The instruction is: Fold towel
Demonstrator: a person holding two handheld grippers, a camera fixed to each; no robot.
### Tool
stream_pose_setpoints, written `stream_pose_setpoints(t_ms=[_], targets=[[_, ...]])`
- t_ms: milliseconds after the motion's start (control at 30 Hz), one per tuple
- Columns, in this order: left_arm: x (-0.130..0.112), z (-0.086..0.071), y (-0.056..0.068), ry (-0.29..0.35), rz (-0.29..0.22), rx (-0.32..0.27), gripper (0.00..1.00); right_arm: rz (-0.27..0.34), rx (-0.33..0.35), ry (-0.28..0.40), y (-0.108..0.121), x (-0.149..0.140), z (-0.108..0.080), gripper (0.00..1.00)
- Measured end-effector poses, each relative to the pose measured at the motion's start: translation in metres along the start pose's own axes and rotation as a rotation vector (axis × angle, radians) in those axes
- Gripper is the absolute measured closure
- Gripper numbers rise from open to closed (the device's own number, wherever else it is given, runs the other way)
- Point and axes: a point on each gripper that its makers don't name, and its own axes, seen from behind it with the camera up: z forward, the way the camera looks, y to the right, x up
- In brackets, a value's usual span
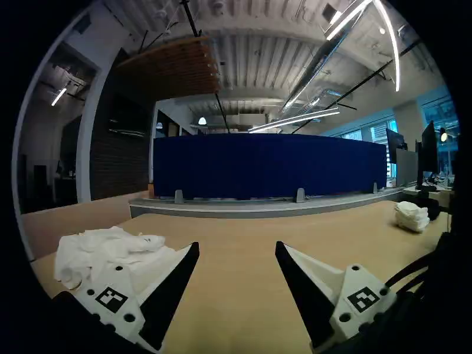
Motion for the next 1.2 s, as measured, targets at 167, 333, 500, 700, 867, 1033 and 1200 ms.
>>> stream_pose_setpoints(t_ms=[167,333,500,700,867,1033,1200], targets=[[0.0,0.0,0.0,0.0,0.0,0.0,0.04,-0.014,0.009,0.004,-0.003,-0.005,0.0,0.0],[0.0,0.0,0.0,0.0,0.0,0.0,0.04,-0.03,0.021,0.004,-0.01,-0.007,0.002,0.0],[0.0,0.0,0.0,0.0,0.0,0.0,0.04,-0.044,0.02,0.006,-0.012,-0.012,0.004,0.0],[0.0,0.0,0.0,0.0,0.0,0.0,0.04,-0.043,0.018,0.019,-0.012,-0.011,0.001,0.0],[-0.001,0.0,0.0,0.0,0.0,0.0,0.04,-0.043,0.019,0.018,-0.011,-0.012,0.001,0.0],[-0.001,0.0,0.0,0.0,0.0,0.0,0.04,-0.042,0.018,0.018,-0.011,-0.013,0.001,0.0],[-0.002,0.001,0.0,0.0,0.0,0.0,0.04,-0.042,0.018,0.018,-0.011,-0.013,0.001,0.0]])
